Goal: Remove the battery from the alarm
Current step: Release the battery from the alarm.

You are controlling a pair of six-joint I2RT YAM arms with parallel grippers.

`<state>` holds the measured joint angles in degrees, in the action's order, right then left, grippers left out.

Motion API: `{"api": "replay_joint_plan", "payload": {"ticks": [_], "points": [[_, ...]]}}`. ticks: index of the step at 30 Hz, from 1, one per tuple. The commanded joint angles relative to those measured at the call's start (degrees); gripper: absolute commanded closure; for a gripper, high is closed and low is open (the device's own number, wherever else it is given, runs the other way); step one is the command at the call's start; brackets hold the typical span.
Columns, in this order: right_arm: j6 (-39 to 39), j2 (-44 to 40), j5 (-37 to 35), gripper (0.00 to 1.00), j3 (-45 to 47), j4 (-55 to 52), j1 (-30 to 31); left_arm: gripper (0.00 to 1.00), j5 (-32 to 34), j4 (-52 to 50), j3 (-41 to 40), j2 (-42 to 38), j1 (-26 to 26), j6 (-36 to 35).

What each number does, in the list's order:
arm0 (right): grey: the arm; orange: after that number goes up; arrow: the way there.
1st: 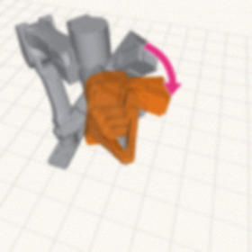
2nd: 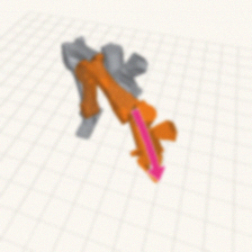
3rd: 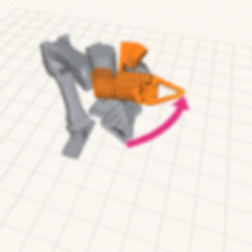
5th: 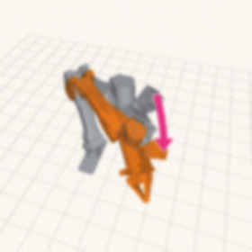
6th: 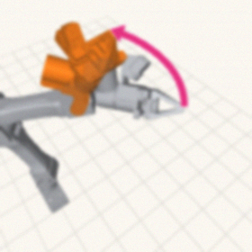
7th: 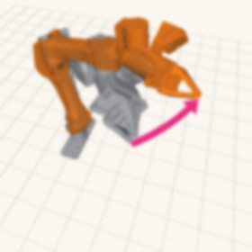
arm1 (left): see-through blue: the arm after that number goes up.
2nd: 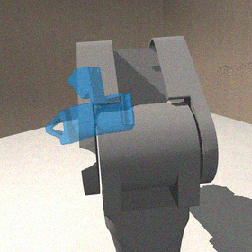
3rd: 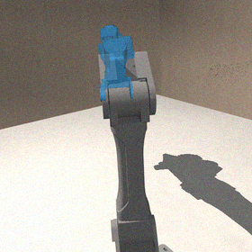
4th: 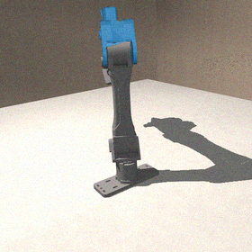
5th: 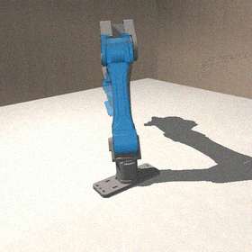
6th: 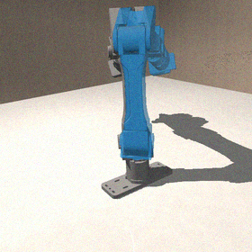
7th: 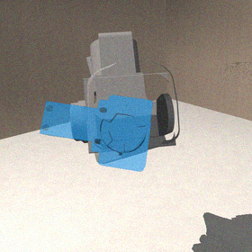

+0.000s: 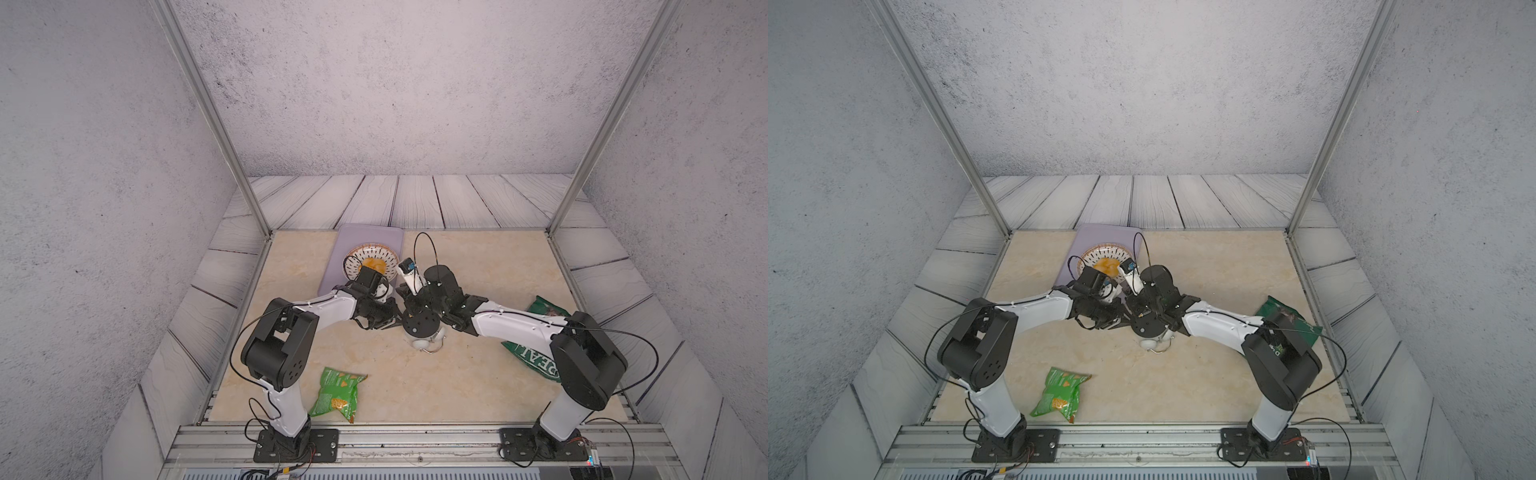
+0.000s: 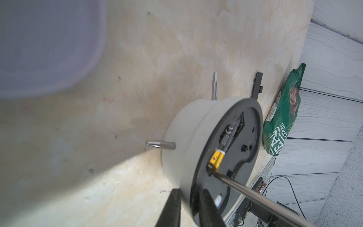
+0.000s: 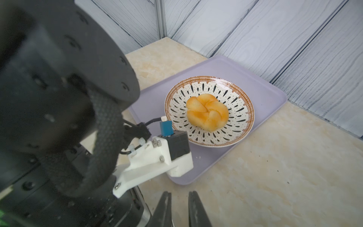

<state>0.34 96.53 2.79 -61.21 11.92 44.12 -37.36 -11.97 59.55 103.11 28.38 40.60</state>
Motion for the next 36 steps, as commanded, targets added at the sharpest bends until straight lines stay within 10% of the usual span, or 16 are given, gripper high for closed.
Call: {"api": "replay_joint_plan", "payload": {"ticks": [1, 19, 36], "points": [[6.64, -3.47, -8.26, 1.00, -0.79, -4.39, -0.52, 0.83, 2.07, -2.69, -2.01, 0.32, -0.26, 0.26], [11.60, -14.33, -18.98, 1.00, 2.84, -11.02, -1.40, 0.85, 4.33, -4.54, -1.96, -1.77, -0.23, 0.02], [-11.60, -17.64, 0.71, 1.00, 5.68, -8.44, -10.73, 0.59, 10.64, -14.32, 4.14, -6.97, 0.87, -6.37]]}}
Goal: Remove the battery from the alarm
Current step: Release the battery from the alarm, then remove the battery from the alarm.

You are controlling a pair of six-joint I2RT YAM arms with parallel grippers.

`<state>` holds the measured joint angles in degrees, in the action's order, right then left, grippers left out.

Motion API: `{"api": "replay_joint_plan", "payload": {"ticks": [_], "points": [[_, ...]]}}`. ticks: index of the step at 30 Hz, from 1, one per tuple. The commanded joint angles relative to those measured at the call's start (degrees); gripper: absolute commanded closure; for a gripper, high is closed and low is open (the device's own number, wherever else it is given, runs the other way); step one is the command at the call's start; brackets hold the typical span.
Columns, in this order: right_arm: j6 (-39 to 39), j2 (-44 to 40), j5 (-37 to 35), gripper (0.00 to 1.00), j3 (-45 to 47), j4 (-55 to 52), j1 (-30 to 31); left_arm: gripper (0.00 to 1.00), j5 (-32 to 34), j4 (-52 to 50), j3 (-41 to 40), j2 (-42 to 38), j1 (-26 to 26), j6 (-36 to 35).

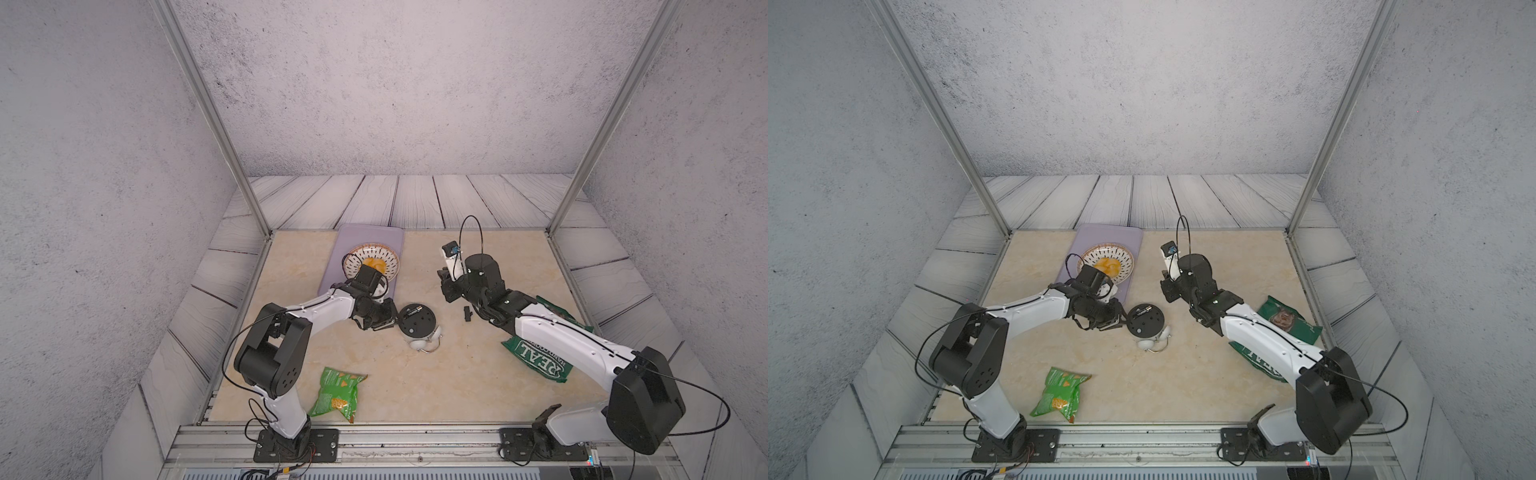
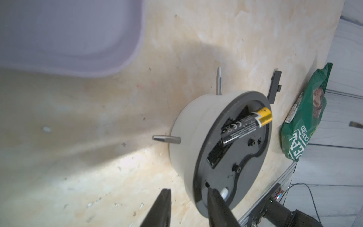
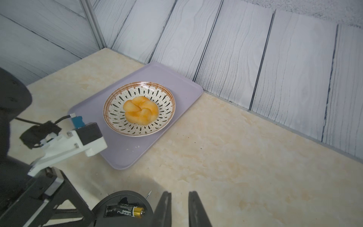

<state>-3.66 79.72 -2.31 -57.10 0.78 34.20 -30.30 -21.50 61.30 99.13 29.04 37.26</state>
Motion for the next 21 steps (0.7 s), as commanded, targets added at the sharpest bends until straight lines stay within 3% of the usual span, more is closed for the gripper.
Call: {"api": "replay_joint_plan", "payload": {"ticks": [1, 5, 13, 21], "points": [[-8.66, -0.76, 6.25, 1.00, 1.90, 3.29, -1.33, 0.58, 4.96, -6.13, 3.23, -3.74, 0.45, -4.80], [-12.10, -1.25, 8.84, 1.00, 3.28, 3.86, -3.81, 0.51, 13.33, -12.86, 8.83, -5.06, 4.21, -16.31], [-16.74, -9.41, 14.01, 1.00, 9.21, 0.31, -12.36, 0.55, 23.02, -23.66, 26.43, 4.48, 12.69, -41.31], [-18.88, -20.51, 14.50, 1.00, 14.57, -7.86, -17.97, 0.62, 22.60, -30.67, 39.02, 16.74, 12.97, -47.58]]}}
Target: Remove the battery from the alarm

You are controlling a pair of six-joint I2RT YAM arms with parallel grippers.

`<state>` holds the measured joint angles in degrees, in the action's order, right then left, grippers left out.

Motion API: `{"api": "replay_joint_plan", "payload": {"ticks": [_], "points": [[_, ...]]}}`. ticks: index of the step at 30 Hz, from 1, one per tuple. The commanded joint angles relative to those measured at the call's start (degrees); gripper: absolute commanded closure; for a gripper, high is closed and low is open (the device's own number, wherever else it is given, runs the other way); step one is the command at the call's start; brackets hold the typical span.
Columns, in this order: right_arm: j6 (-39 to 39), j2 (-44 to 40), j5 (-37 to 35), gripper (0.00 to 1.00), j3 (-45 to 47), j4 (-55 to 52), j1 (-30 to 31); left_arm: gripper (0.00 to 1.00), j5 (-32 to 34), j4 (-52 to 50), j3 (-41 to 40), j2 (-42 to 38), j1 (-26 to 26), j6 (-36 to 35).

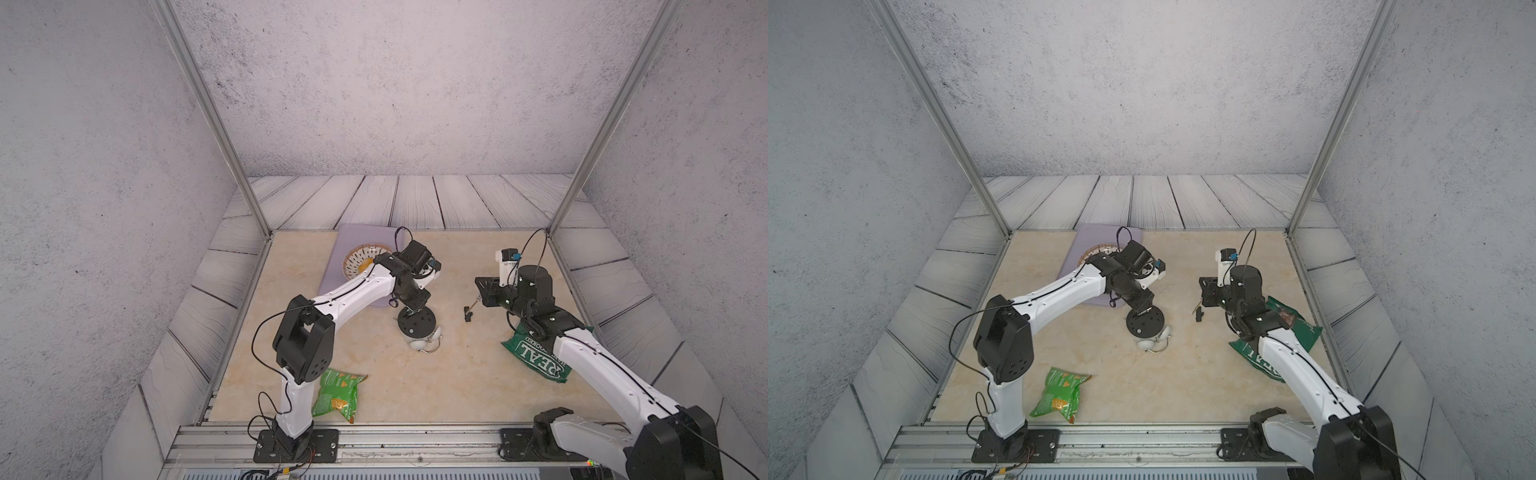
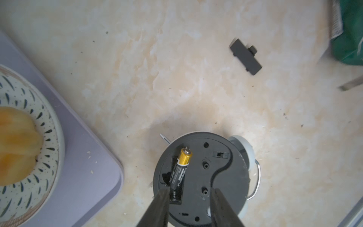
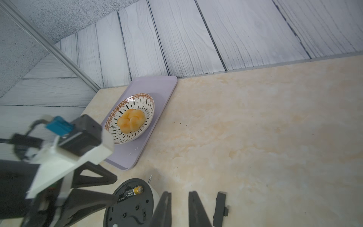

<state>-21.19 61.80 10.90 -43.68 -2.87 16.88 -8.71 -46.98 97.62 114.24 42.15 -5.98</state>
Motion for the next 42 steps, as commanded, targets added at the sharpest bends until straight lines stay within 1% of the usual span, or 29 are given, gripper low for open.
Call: {"api": "replay_joint_plan", "payload": {"ticks": [1, 4, 10, 17, 19, 22, 23, 25, 27, 29, 31, 33, 34, 36, 37, 39, 40, 42], "points": [[-1.24, -3.43, 1.18, 1.00, 1.59, -5.00, -0.87, 0.62, 1.34, -5.37, 3.32, 2.40, -0.14, -4.46], [-1.05, -5.84, 0.90, 1.00, 2.90, -6.64, -1.11, 0.63, 1.12, -5.69, 4.71, 4.46, -0.18, -4.90], [-0.97, -8.21, 0.67, 1.00, 3.95, -8.24, -1.51, 0.63, -1.43, -5.61, 6.51, 8.18, -0.14, -4.92], [-0.94, -8.63, 2.45, 1.00, 4.00, -9.42, -1.67, 0.67, 1.09, -6.49, 9.92, 12.62, -0.14, -5.40], [-0.91, -8.84, 2.88, 1.00, 3.96, -10.14, -1.68, 0.71, 1.03, -6.87, 10.56, 13.49, -0.14, -5.67], [-0.54, -9.29, 2.87, 1.00, 3.51, -12.07, -1.68, 0.83, -0.20, -7.92, 11.55, 14.20, -0.15, -6.03], [-0.32, -9.45, 2.78, 1.00, 3.33, -13.01, -1.68, 0.86, -0.73, -8.25, 11.61, 13.98, -0.14, -6.14], [0.08, -9.74, 2.11, 1.00, 2.96, -15.13, -1.64, 0.90, -0.92, -9.01, 11.57, 13.05, -0.14, -6.04], [0.35, -9.73, 0.15, 1.00, 2.64, -17.63, -1.73, 0.96, -0.71, -9.61, 11.45, 11.02, -0.14, -5.39], [0.37, -8.82, -1.26, 1.00, 2.15, -20.21, -2.20, 0.96, -0.27, -10.15, 11.37, 8.45, -0.15, -4.04], [0.15, -6.93, -0.71, 1.00, 1.65, -22.53, -3.01, 0.98, 1.94, -10.82, 11.04, 4.39, -0.15, -0.88], [-0.78, -4.15, 0.21, 1.00, 1.47, -24.27, -3.99, 0.98, 5.96, -10.88, 8.75, 0.07, -0.21, 4.29], [-1.21, -1.35, 1.08, 1.00, 1.14, -25.19, -4.40, 0.99, 8.54, -9.92, 5.53, -3.10, -0.42, 7.73], [-1.23, 2.61, 1.97, 1.00, 0.33, -26.44, -4.88, 0.99, 10.06, -9.04, -1.07, -7.37, -1.16, 12.21], [-1.18, 4.39, 2.13, 1.00, -0.13, -26.93, -5.09, 0.99, 9.77, -8.60, -4.21, -10.05, -1.72, 13.99], [-0.91, 9.10, 2.66, 1.00, -1.17, -27.60, -5.45, 0.99, 8.73, -6.40, -11.01, -12.56, -3.27, 17.23], [-0.73, 10.96, 3.10, 1.00, -1.94, -28.17, -5.61, 0.99, 7.66, -5.42, -14.38, -13.01, -4.16, 18.79], [0.37, 16.40, 3.88, 1.00, -3.94, -29.74, -6.10, 1.00, 3.64, -3.98, -18.57, -13.34, -6.60, 21.50]]}}
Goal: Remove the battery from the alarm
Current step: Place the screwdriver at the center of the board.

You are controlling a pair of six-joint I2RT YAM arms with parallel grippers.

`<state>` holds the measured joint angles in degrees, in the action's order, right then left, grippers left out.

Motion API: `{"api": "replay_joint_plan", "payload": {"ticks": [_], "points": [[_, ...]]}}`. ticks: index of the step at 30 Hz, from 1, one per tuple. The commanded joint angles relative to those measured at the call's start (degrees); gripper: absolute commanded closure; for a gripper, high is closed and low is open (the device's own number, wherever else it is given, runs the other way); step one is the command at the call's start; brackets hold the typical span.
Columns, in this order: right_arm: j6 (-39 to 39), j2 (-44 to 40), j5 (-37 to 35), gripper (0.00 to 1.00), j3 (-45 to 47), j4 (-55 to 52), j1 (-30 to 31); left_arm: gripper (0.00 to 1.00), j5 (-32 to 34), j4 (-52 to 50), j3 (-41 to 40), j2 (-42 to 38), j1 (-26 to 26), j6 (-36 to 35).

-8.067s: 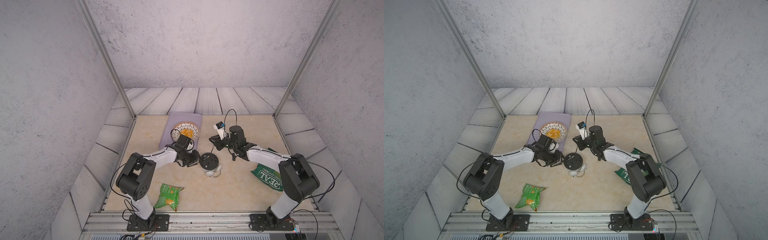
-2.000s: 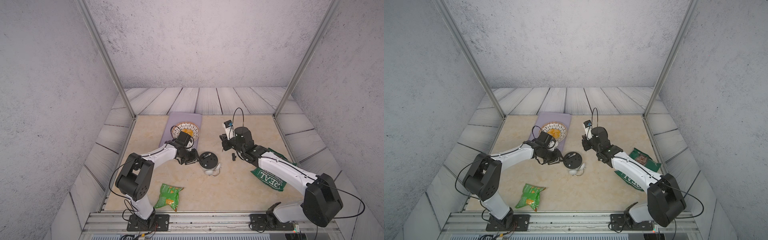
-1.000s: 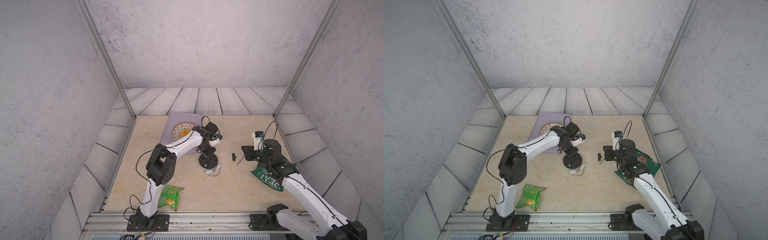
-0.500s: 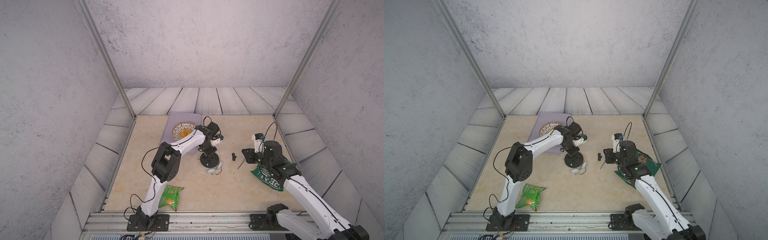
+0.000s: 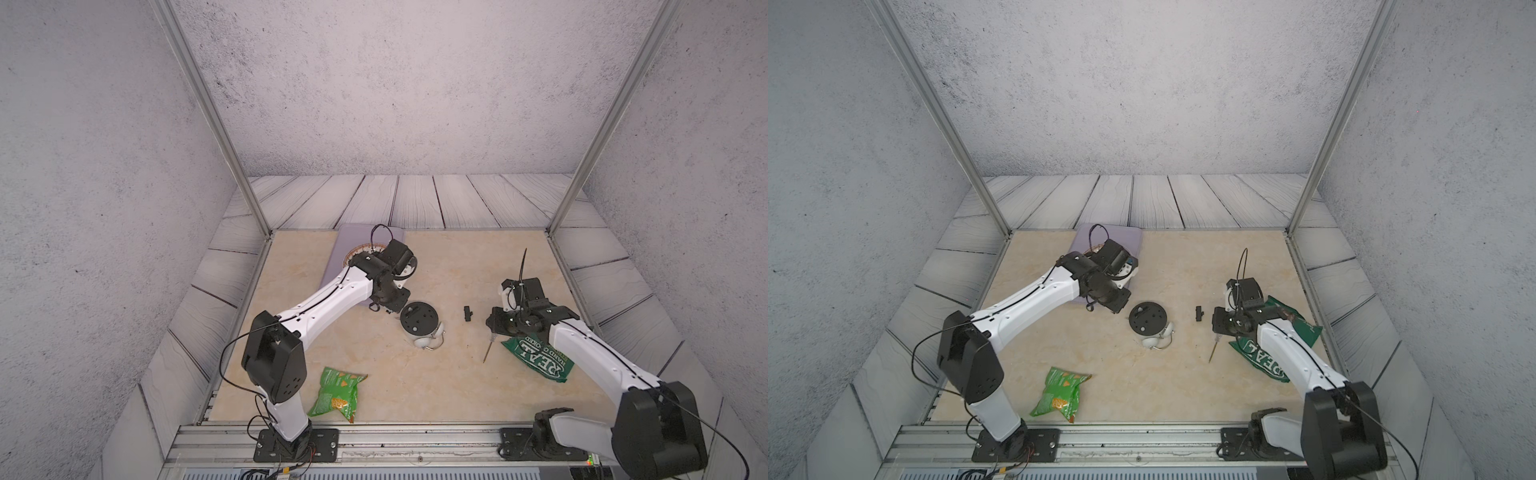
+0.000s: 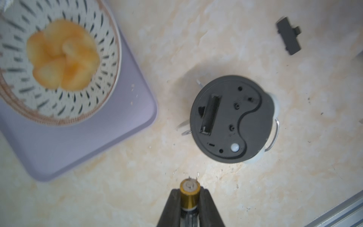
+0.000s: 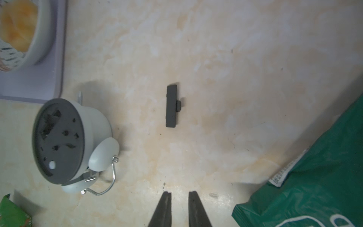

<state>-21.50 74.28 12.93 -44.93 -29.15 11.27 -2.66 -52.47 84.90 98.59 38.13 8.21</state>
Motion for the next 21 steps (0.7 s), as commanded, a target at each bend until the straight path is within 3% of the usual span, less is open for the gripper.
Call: {"api": "replay_joint_plan", "payload": {"ticks": [1, 5, 11, 17, 21], "points": [[1.12, 6.14, 1.84, 1.00, -3.61, -4.18, -0.61, 1.00, -3.99, 3.00, -8.05, 2.31, -3.48, 8.63], [1.23, 11.87, -0.45, 0.92, -5.04, -5.14, -1.40, 0.99, -8.49, 9.06, -13.14, 4.28, -5.40, 11.32], [1.86, 16.18, -4.07, 0.72, -6.85, -7.76, -2.12, 0.95, -9.07, 10.35, -12.91, 10.79, -5.78, 13.15], [3.00, 11.49, -11.19, 0.59, -9.31, -12.19, -2.05, 0.81, -9.87, 10.77, -12.83, 12.34, -6.01, 13.83], [7.03, 10.37, -8.72, 0.53, -15.29, -13.94, -0.46, 0.67, -9.87, 10.50, -12.17, 13.79, -6.86, 14.18]]}}
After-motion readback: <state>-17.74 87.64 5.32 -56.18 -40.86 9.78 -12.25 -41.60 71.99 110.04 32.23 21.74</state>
